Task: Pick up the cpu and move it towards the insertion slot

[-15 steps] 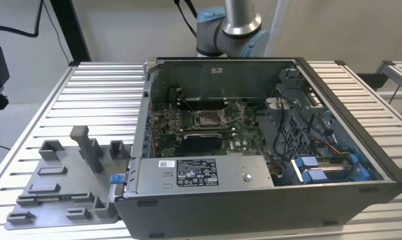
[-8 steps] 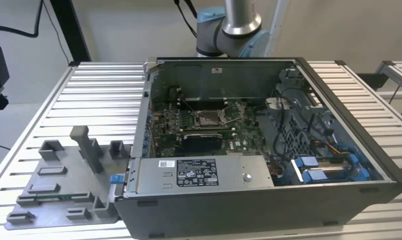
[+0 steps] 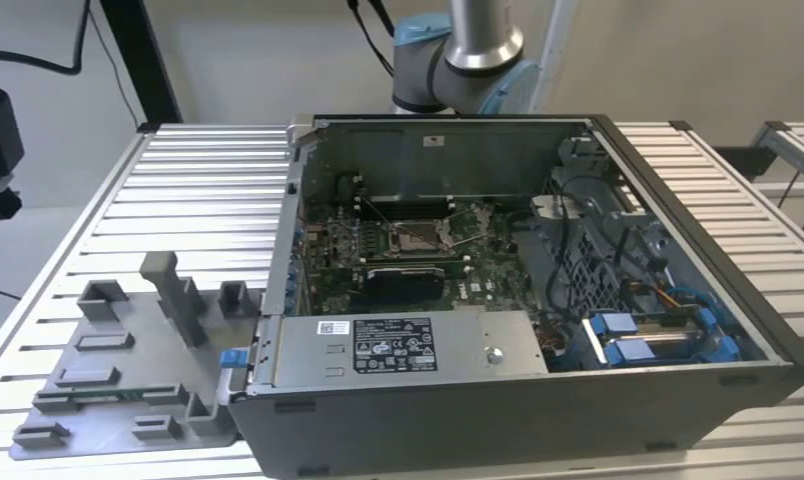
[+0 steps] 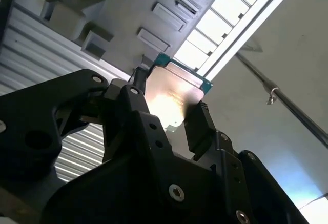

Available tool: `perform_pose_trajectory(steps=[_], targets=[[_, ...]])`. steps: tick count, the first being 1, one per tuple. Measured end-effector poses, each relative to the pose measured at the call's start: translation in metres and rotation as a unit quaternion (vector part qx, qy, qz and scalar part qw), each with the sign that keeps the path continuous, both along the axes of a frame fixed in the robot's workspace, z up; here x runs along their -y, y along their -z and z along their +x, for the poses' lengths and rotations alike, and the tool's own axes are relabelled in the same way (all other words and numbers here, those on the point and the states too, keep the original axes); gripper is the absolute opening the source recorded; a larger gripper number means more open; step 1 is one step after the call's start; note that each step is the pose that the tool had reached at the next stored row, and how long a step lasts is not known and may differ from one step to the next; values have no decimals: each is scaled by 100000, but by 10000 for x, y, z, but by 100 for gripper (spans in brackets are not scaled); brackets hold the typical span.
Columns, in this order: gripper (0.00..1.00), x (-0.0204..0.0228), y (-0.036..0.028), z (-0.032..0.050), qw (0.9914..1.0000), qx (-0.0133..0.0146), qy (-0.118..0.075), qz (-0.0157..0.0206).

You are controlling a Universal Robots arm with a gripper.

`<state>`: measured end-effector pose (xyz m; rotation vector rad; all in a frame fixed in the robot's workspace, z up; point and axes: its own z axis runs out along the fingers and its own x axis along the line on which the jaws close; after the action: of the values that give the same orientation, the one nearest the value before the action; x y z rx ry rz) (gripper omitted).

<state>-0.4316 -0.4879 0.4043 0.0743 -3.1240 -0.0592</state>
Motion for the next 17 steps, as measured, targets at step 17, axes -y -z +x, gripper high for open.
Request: perform_pose_trajectory(steps=[17], targets=[[0, -79, 0, 420, 100000, -1, 3, -2]])
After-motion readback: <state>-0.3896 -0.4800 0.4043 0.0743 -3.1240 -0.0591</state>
